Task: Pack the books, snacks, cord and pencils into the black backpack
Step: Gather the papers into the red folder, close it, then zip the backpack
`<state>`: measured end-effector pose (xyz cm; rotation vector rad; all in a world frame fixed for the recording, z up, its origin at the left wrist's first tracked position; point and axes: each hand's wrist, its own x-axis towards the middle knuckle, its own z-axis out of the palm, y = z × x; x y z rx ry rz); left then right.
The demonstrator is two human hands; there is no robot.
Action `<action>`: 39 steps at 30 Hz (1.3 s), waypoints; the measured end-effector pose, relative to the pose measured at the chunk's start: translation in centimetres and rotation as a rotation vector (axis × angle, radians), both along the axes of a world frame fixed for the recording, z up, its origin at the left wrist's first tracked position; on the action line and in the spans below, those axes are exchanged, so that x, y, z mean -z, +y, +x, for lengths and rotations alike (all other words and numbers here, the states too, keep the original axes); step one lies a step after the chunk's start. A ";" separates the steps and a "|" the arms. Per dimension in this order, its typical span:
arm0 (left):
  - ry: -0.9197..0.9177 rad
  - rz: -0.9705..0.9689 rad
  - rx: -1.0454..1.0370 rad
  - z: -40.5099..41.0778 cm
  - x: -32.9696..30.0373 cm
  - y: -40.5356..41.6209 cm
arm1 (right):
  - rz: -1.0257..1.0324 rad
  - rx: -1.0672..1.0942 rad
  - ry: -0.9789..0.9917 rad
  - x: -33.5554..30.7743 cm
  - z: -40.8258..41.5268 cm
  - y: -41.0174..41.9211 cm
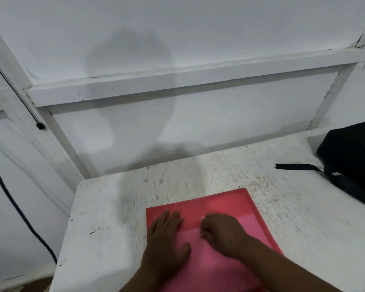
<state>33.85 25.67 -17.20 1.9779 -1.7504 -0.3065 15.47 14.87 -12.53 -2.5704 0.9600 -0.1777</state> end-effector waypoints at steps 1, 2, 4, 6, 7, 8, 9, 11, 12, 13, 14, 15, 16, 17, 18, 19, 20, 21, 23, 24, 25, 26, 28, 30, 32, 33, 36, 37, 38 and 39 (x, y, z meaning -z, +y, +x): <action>0.002 0.000 0.005 0.1 0.1 0.0 | 0.006 0.022 0.010 -0.1 0.4 -0.1; 0.005 -0.006 0.010 0.2 0.0 0.0 | 0.028 0.054 0.018 -0.1 0.6 -0.3; 0.006 -0.008 0.024 0.2 0.0 -0.1 | 0.079 0.127 0.011 0.0 1.1 -0.6; 0.019 -0.017 0.026 0.2 0.0 -0.1 | 0.093 0.166 0.006 0.2 1.5 -0.7; 0.026 -0.032 0.020 0.3 0.1 -0.1 | 0.100 0.176 -0.003 0.4 1.6 -0.7; 0.026 -0.046 0.013 0.3 0.2 -0.2 | 0.100 0.188 -0.017 0.6 1.6 -0.8; 0.023 -0.057 0.006 0.3 0.3 -0.2 | 0.092 0.200 -0.035 0.8 1.5 -0.8; 0.017 -0.084 -0.001 0.4 0.7 -0.1 | 0.074 0.217 -0.094 0.9 1.1 -0.7; 0.024 -0.100 -0.002 0.4 0.8 -0.1 | 0.069 0.211 -0.136 0.9 0.8 -0.5; 0.045 -0.122 -0.007 0.4 0.8 -0.1 | 0.073 0.206 -0.183 0.8 0.6 -0.2; 0.074 -0.164 -0.019 0.5 0.7 -0.1 | 0.090 0.216 -0.235 0.7 0.3 0.2; 0.109 -0.221 -0.049 0.7 0.3 -0.2 | 0.115 0.240 -0.280 0.7 0.0 0.6; 0.145 -0.282 -0.100 0.8 0.0 -0.2 | 0.113 0.267 -0.323 0.9 -0.4 1.1; 0.171 -0.336 -0.168 0.9 -0.2 -0.2 | 0.084 0.299 -0.352 1.1 -1.0 1.5; 0.186 -0.366 -0.247 1.0 -0.5 -0.2 | 0.011 0.348 -0.341 1.5 -1.9 1.7; 0.200 -0.352 -0.336 0.9 -0.7 -0.2 | -0.090 0.426 -0.264 1.9 -3.0 1.8; 0.220 -0.299 -0.425 0.7 -1.0 0.0 | -0.168 0.531 -0.127 2.4 -4.4 1.9; 0.246 -0.219 -0.491 0.5 -1.1 0.0 | -0.178 0.669 -0.014 2.5 -5.6 2.4; 0.268 -0.046 -0.529 0.0 -1.0 0.0 | -0.112 0.871 0.097 2.9 -7.6 3.6; 0.253 0.007 -0.524 -0.1 -0.9 -0.1 | -0.074 0.904 0.111 3.0 -8.1 4.3; 0.230 0.030 -0.520 0.1 -0.8 -0.3 | -0.044 0.909 0.100 3.3 -8.0 4.7; 0.212 0.041 -0.504 0.1 -0.7 -0.4 | -0.022 0.925 0.085 3.3 -8.0 5.2; 0.198 0.042 -0.439 0.1 -0.7 -0.5 | 0.042 0.975 -0.024 3.0 -8.1 6.4; 0.260 0.031 -0.388 0.2 -1.0 -0.4 | 0.127 1.039 -0.215 1.9 -8.5 7.7; 0.459 -0.039 -0.361 0.1 -2.5 0.0 | 0.257 1.095 -0.405 0.9 -9.3 8.8; 0.590 -0.084 -0.349 -0.1 -3.3 0.2 | 0.290 1.104 -0.466 0.4 -9.7 9.4; 0.806 -0.160 -0.254 -1.4 -5.0 0.3 | 0.307 1.094 -0.601 -1.0 -12.0 10.7; 0.827 -0.180 -0.223 -1.8 -5.3 -0.2 | 0.339 1.076 -0.624 -1.4 -13.3 10.9; 0.856 -0.193 -0.202 -2.2 -5.4 -0.9 | 0.395 1.049 -0.653 -2.0 -14.7 11.2; 0.911 -0.186 -0.188 -2.6 -5.6 -1.7 | 0.462 1.022 -0.685 -2.3 -16.2 11.4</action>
